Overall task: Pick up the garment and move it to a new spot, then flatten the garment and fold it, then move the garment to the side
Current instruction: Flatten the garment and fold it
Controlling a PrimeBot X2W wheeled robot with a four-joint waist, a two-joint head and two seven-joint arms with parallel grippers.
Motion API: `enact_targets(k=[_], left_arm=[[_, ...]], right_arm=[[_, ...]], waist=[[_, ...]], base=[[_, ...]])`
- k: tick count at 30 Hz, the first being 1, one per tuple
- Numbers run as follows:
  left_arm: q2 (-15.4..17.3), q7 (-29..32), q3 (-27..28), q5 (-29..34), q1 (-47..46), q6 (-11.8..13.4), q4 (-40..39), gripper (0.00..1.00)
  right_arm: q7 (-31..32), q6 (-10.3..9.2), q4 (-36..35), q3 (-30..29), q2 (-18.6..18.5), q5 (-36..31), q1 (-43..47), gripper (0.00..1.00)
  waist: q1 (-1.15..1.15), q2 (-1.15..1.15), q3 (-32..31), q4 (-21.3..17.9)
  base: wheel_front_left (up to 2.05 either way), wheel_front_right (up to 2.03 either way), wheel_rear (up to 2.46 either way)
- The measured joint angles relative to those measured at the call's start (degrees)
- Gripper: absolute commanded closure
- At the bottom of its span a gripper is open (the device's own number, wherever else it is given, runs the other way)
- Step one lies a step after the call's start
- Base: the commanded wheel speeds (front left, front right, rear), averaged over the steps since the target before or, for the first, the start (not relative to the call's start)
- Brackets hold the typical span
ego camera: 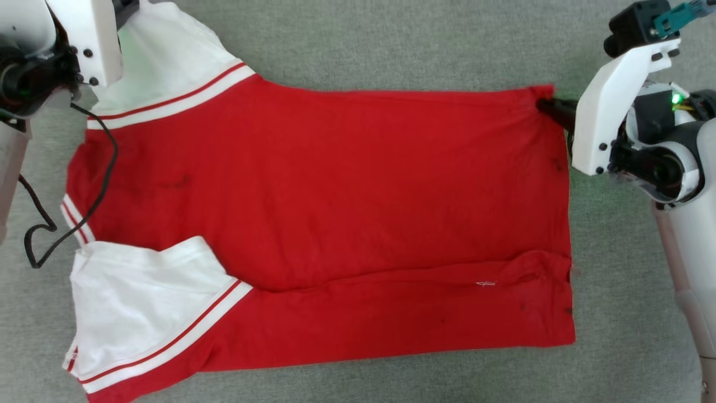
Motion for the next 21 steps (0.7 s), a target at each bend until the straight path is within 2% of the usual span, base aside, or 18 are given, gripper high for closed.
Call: enact_targets(k=[5, 10, 16, 21], left_arm=[[0.45, -4.87, 1.55, -1.04, 3.83, 0.03, -2.19, 1.0], [1.7, -11.74, 3.96, -2.64, 11.98, 0.89, -6.23, 1.0], [2.83, -18.44, 6.26, -5.7, 26.64, 3.8, -12.0, 1.0], [2.64, -22.43, 7.62, -8.88, 39.27, 6.62, -15.97, 1.0]], right_arm=[[-3.6, 0.0, -3.39, -0.75, -1.75, -0.38, 0.41, 1.0], [-6.25, 0.0, -7.17, -2.47, -2.77, -0.59, 6.12, 1.0], [-8.57, 0.0, -10.2, -3.9, -2.91, -0.1, 15.8, 1.0], [-10.22, 0.0, -9.85, -4.39, -2.24, 1.01, 23.2, 1.0]], waist=[[0.0, 0.0, -2.26, 0.83], [0.0, 0.0, -5.4, 1.95], [0.0, 0.0, -10.03, 3.22], [-0.01, 0.0, -13.75, 3.76]], base=[[0.0, 0.0, 0.0], [0.0, 0.0, 0.0], [0.0, 0.0, 0.0], [0.0, 0.0, 0.0]])
